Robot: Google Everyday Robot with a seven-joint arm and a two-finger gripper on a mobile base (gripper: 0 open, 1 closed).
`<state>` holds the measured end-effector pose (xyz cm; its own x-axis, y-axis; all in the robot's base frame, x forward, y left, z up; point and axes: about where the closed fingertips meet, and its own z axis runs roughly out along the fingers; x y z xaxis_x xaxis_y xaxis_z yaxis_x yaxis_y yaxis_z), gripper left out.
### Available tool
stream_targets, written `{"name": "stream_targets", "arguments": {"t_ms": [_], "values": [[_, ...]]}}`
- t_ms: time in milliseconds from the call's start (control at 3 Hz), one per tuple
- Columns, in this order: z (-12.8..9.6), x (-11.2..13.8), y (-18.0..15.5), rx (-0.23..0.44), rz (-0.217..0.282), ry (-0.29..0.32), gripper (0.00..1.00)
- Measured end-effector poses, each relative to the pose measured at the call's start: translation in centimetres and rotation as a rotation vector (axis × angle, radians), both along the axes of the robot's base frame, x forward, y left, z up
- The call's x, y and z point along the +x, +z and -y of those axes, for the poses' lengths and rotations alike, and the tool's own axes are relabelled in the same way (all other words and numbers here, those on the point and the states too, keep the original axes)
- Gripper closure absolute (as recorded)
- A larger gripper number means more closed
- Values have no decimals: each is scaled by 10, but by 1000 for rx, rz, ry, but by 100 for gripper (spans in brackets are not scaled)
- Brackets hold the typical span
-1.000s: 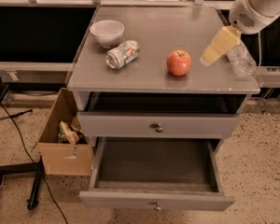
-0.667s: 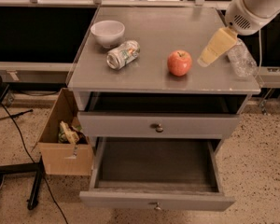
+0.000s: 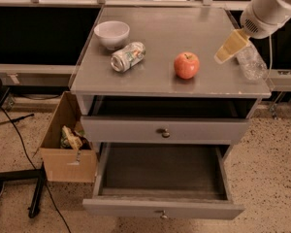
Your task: Place water bottle into middle drawer
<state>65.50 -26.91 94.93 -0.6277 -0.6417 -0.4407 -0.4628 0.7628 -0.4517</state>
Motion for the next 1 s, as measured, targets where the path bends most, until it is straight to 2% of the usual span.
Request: {"name": "stream_targets", "arguments": {"t_ms": [333, 667, 1000], "values": [[35, 26, -15, 39, 24, -164, 0], [63, 44, -30, 101, 23, -292, 0], [78, 55, -42, 156, 9, -368, 0]]}}
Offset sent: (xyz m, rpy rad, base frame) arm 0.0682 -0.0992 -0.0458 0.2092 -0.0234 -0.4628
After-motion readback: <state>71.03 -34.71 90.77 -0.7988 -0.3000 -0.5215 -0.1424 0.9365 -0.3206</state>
